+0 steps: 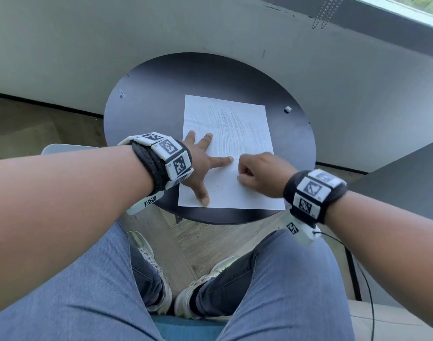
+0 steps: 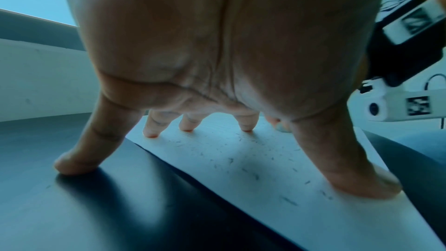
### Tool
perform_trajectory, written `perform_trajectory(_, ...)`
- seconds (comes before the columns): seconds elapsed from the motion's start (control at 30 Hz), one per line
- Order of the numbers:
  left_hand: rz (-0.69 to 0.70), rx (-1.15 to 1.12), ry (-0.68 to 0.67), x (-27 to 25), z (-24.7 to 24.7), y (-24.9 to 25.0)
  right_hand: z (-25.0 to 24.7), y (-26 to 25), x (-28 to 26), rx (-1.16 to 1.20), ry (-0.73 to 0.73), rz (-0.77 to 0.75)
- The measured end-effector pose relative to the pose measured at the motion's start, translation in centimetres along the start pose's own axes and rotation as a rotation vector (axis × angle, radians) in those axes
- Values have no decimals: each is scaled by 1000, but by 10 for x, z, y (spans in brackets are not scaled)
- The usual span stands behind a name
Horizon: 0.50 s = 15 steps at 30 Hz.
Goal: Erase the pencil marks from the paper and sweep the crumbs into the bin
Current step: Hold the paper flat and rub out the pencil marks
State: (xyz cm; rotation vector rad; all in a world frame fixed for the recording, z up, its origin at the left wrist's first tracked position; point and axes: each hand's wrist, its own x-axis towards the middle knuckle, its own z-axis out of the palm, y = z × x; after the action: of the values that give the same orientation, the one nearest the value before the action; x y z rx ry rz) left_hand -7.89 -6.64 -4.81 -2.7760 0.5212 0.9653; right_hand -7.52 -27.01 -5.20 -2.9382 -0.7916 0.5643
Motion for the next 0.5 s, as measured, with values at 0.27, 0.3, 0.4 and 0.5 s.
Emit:
perform_trajectory(0.27, -16, -75, 12, -2, 0, 0, -8, 12, 19, -24, 46, 100)
perform_trajectory(0.3, -18, -95, 20, -2, 2, 1, -3, 8, 9, -23, 33, 63)
perform_trajectory(0.4, -27, -120, 48, -3, 9, 6, 9, -5, -29, -25, -17, -45)
perform_trajectory(0.5, -33, -111, 63, -1, 11, 9, 11, -8, -40, -31, -47, -78)
